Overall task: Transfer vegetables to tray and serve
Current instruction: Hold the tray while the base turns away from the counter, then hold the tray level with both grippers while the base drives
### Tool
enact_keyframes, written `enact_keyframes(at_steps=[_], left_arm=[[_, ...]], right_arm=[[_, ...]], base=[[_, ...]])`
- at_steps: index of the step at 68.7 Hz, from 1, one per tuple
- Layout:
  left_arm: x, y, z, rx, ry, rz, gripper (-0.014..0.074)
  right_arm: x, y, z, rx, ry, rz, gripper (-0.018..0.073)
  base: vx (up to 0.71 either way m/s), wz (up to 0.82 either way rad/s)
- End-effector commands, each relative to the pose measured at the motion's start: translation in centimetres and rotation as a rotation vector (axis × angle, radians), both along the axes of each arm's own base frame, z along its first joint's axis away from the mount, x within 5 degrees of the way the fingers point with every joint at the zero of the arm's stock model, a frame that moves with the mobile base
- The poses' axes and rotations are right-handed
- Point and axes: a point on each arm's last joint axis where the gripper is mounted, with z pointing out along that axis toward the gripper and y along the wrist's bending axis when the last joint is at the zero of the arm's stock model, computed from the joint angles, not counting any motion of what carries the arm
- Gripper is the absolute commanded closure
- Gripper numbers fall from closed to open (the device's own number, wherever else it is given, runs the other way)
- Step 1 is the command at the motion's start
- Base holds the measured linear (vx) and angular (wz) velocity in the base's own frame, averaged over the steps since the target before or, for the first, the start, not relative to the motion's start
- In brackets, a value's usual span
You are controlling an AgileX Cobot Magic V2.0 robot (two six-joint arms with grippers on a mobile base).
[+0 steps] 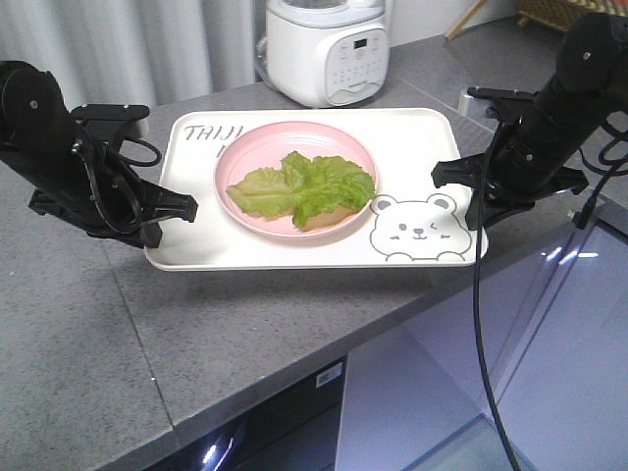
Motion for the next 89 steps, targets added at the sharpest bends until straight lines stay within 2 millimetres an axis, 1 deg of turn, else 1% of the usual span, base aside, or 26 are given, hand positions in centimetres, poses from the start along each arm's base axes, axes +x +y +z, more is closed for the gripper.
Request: enact_keyframes(at_steps=[1, 89], left_arm=[[-0.56, -1.76, 3.61, -0.162, -0.144, -0.021, 0.0603], [-0.56, -1.76, 3.61, -0.162, -0.144, -0.021, 0.0603]], right_arm=[[-1.51, 1.66, 3.46, 0.135, -0.050, 0.043, 0.0564], [-1.51, 1.66, 3.46, 0.135, -0.050, 0.043, 0.0564]], base=[[-0.02, -0.24], [-0.02, -0.17]])
